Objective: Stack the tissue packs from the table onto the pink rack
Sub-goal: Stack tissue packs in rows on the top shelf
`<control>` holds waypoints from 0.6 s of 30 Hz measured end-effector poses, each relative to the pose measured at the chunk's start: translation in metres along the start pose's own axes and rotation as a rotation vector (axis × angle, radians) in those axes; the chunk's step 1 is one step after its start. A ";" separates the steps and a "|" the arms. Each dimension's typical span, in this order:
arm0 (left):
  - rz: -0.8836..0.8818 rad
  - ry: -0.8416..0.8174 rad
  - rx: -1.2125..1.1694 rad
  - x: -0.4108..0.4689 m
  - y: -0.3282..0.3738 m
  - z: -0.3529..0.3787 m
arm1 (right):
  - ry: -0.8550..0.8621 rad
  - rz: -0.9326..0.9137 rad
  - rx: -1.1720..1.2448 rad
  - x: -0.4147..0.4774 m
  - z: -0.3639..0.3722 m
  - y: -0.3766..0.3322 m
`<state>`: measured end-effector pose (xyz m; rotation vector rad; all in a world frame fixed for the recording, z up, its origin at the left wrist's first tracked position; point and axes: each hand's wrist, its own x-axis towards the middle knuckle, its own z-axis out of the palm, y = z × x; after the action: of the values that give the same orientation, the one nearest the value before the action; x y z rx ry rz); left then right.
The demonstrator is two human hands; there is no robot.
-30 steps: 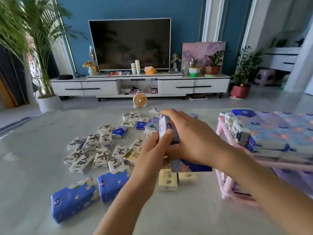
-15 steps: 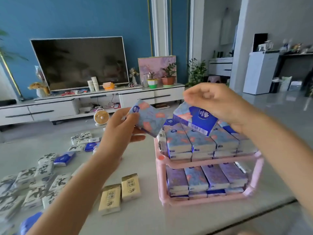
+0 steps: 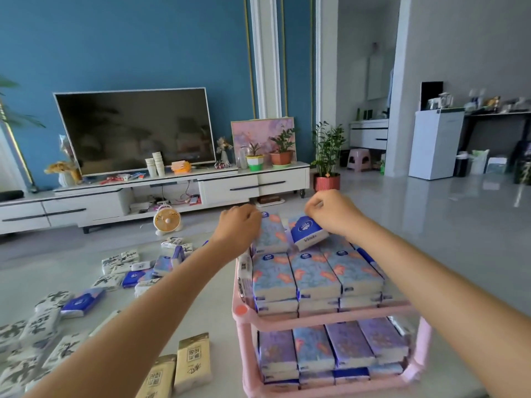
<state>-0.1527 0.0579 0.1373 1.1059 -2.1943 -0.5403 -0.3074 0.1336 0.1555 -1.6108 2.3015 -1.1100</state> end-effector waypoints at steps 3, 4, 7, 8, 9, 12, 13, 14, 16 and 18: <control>-0.005 -0.033 0.061 0.000 -0.008 0.003 | 0.012 -0.100 -0.130 -0.001 0.002 0.004; -0.004 -0.040 0.049 -0.001 -0.009 0.003 | -0.009 -0.120 -0.160 -0.001 -0.001 0.005; 0.015 -0.136 -0.011 -0.009 -0.008 -0.002 | -0.170 -0.133 -0.187 -0.003 -0.015 0.004; 0.011 -0.188 -0.027 -0.011 -0.007 -0.004 | -0.262 -0.122 -0.140 -0.004 -0.021 0.004; 0.000 -0.237 -0.044 -0.014 -0.006 -0.006 | -0.366 -0.094 -0.071 -0.004 -0.025 0.004; -0.027 -0.315 -0.114 -0.017 -0.005 -0.012 | -0.562 -0.048 -0.060 -0.007 -0.031 0.007; -0.031 -0.319 -0.131 -0.018 -0.005 -0.013 | -0.578 -0.059 -0.081 -0.006 -0.031 0.010; -0.035 -0.317 -0.143 -0.018 -0.006 -0.013 | -0.585 -0.070 -0.085 -0.006 -0.030 0.012; -0.043 -0.309 -0.151 -0.018 -0.006 -0.014 | -0.588 -0.095 -0.083 -0.004 -0.029 0.014; -0.048 -0.312 -0.147 -0.018 -0.005 -0.016 | -0.587 -0.124 -0.100 -0.002 -0.025 0.015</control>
<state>-0.1305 0.0685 0.1395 1.0547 -2.3485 -0.9343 -0.3302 0.1499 0.1640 -1.8253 1.9099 -0.4470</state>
